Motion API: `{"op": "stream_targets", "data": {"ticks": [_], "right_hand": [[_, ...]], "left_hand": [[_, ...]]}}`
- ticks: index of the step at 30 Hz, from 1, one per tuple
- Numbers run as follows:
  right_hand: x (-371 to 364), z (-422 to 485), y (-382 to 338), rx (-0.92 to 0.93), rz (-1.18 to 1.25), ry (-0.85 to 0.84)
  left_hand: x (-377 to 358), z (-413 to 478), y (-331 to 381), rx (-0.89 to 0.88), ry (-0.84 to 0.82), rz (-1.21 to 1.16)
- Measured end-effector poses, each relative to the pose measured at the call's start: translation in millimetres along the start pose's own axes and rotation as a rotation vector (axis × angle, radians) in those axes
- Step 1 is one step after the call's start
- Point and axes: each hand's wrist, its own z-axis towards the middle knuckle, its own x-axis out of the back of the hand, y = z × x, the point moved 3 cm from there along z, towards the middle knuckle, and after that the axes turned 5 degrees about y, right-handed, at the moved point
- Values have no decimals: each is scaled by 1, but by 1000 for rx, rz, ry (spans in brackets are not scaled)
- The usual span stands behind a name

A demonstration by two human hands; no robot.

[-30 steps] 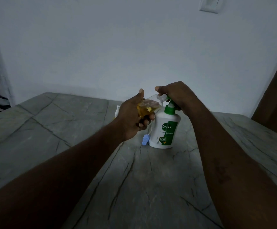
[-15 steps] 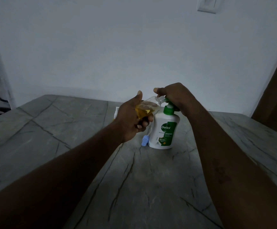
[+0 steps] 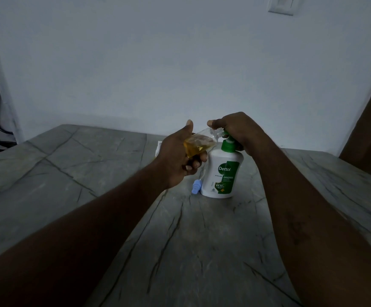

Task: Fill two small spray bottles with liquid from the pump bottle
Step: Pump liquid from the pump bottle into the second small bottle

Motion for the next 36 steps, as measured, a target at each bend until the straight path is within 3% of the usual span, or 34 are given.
{"op": "stream_targets", "data": {"ticks": [11,21,32,36], "right_hand": [[7,-1,-8,112,-59,78],[1,-2,-2,-21,-5,-4],[8,-1,-7,65,-38,66],[6,0,-5,20,6,28]], "left_hand": [[-2,1,2,-17,-16,-25],[0,2,-1,-7,8,-7],[-2,0,1,-19,-13,-21],[-2,0,1,-15,-15,-16]]}}
